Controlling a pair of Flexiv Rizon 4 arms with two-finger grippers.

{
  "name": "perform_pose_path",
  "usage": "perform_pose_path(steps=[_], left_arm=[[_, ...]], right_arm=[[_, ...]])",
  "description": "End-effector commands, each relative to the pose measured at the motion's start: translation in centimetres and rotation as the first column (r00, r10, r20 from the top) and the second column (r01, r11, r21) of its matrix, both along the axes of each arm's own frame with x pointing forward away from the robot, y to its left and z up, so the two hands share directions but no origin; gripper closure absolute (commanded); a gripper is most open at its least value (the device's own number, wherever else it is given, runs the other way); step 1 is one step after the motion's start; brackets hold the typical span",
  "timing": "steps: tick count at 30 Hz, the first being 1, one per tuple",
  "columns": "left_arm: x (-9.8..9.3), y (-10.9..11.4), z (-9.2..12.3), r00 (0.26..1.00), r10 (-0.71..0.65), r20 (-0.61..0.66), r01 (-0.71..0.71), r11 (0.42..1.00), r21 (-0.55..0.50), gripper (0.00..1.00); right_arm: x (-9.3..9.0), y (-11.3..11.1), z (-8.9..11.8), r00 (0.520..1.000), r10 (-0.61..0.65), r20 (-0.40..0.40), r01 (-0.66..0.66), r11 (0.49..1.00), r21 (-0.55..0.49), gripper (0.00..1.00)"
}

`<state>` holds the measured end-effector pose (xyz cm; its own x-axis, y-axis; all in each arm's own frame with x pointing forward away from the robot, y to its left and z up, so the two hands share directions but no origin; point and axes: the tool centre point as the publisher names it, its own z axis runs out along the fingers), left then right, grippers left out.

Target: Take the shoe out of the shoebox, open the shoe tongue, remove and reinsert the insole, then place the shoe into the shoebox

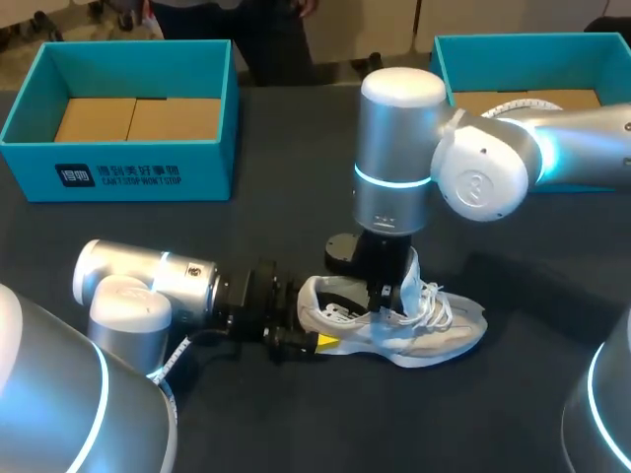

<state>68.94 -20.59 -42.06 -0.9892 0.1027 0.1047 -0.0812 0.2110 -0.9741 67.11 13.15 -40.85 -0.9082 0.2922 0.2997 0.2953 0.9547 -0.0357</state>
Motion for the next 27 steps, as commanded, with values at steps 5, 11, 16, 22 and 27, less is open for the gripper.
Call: perform_pose_path(steps=[5, 11, 16, 22, 27], left_arm=[[0.2, -0.2, 0.2, 1.0, 0.0, -0.001, 0.0, 1.0, 0.002, 1.0], [0.2, -0.2, 0.2, 1.0, 0.0, -0.001, 0.0, 1.0, 0.002, 1.0], [0.2, -0.2, 0.2, 1.0, 0.0, -0.001, 0.0, 1.0, 0.002, 1.0], [0.2, -0.2, 0.2, 1.0, 0.0, -0.001, 0.0, 1.0, 0.002, 1.0], [0.2, -0.2, 0.2, 1.0, 0.0, -0.001, 0.0, 1.0, 0.002, 1.0]], right_arm=[[-2.7, -0.6, 2.1, 0.975, -0.095, 0.202, 0.085, 0.995, 0.055, 1.0], [-2.9, -1.5, 4.0, 0.934, -0.144, 0.326, 0.099, 0.984, 0.151, 1.0], [-2.0, -1.7, 4.5, 0.929, -0.129, 0.347, 0.069, 0.982, 0.178, 1.0], [-1.6, -2.3, 4.7, 0.922, -0.13, 0.366, 0.047, 0.973, 0.228, 1.0], [-1.1, -1.9, 5.2, 0.926, -0.09, 0.367, 0.002, 0.972, 0.233, 1.0]])
